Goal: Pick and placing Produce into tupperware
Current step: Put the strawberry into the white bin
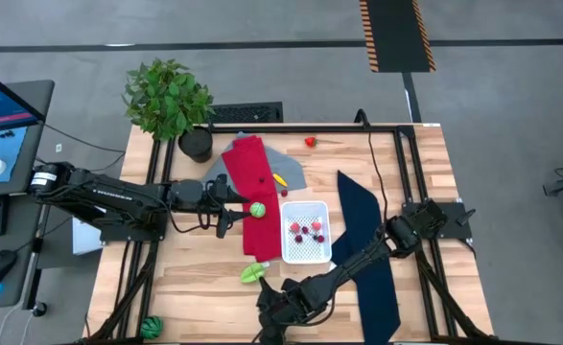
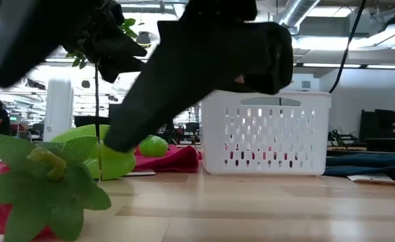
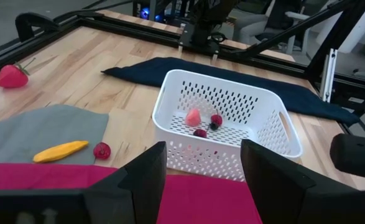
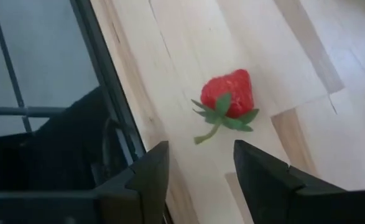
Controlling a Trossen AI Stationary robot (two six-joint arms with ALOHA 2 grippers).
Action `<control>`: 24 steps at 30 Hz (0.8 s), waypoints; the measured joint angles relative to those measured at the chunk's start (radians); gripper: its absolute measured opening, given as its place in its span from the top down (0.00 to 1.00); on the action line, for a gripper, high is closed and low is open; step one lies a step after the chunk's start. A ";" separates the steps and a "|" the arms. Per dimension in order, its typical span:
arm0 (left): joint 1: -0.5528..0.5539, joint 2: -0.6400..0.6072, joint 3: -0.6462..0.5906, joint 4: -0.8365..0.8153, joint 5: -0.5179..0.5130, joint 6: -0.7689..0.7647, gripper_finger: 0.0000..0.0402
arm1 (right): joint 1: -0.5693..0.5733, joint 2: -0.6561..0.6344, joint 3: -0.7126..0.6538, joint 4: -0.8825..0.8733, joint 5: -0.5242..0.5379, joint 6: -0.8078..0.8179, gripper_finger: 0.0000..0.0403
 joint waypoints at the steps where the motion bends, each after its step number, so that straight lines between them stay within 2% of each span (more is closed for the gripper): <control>1: 0.000 0.000 0.000 0.000 0.000 0.000 0.51 | 0.000 0.000 0.000 0.004 0.007 0.007 0.51; 24: 0.000 0.000 0.000 0.000 0.000 0.000 0.51 | 0.010 0.000 0.000 0.011 0.025 0.098 0.53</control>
